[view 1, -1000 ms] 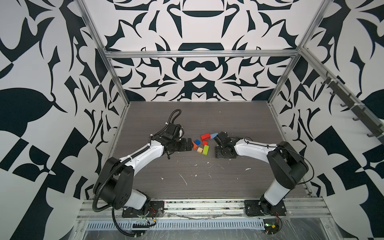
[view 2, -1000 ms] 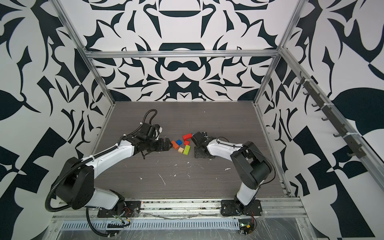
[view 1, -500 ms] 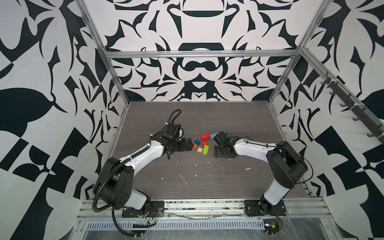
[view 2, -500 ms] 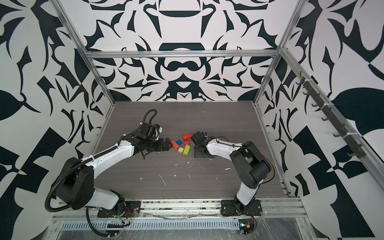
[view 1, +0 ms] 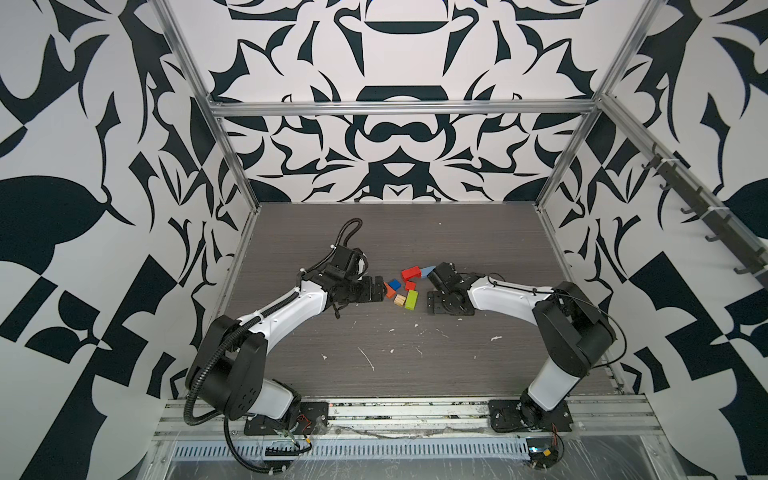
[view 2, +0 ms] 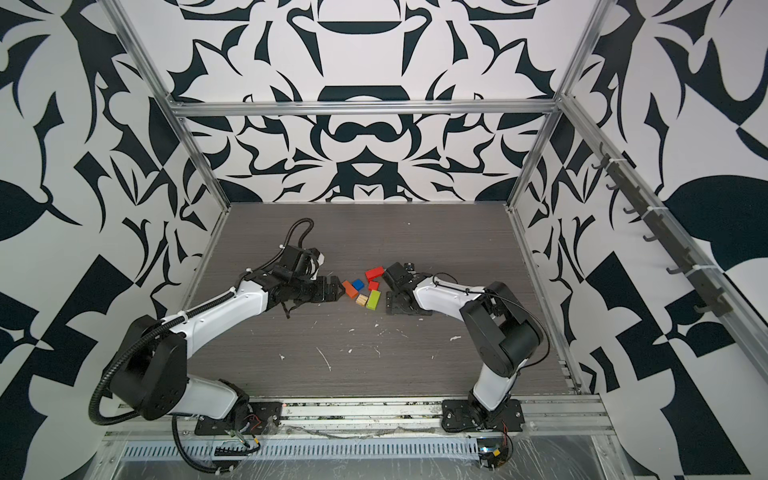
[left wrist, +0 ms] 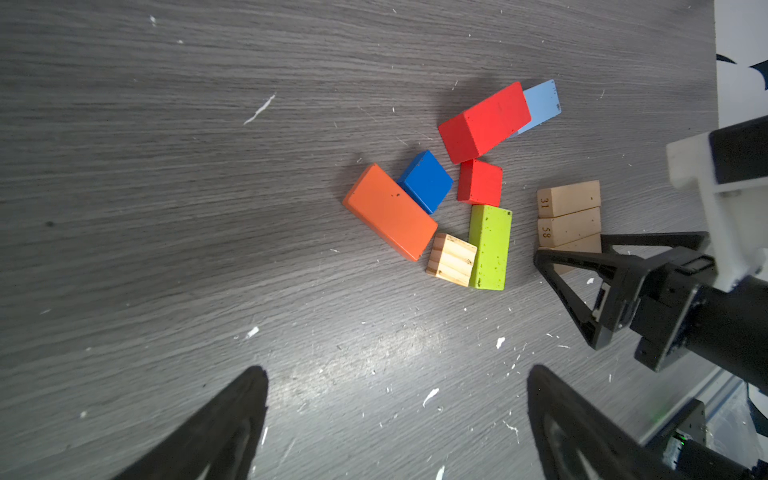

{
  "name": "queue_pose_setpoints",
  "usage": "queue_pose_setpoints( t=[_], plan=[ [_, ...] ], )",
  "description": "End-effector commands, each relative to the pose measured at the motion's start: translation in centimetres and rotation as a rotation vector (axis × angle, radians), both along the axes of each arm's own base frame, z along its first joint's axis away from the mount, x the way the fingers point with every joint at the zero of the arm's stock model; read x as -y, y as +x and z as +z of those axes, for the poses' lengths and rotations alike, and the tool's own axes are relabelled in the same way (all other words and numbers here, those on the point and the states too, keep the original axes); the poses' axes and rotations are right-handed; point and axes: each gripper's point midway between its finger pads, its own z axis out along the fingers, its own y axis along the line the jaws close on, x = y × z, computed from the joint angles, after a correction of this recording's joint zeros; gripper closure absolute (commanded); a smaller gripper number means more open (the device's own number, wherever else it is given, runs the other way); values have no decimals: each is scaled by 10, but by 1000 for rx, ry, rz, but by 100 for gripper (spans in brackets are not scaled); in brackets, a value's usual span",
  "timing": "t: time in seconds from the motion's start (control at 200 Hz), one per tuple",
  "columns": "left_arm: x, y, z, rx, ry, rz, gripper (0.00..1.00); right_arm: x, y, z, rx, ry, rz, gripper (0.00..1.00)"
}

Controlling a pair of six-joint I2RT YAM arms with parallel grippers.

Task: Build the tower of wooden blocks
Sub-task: 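Open and lift the right gripper while the left gripper reaches toward the blocks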

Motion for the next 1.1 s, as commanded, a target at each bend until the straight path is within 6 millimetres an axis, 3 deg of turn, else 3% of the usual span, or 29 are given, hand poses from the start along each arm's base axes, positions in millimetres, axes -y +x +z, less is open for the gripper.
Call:
queue_pose_setpoints(
  t=[0.0,0.3,0.515,0.91,1.095],
  plan=[
    [-1,-1,7,1,-6,-1,0,0,-3,10,5,1,16,3],
    [5,1,-1,-50,-19,9,2,-6,-7,46,53,75,63,0],
    [13,9,-6,-138,-80,132,6,-1,-8,70,105,85,66,0],
    [27,15,-29,-236,3,303,14,11,-8,76,147,50,31,0],
    [30,19,-42,-273,17,383,23,16,-9,73,146,25,27,0]
  ],
)
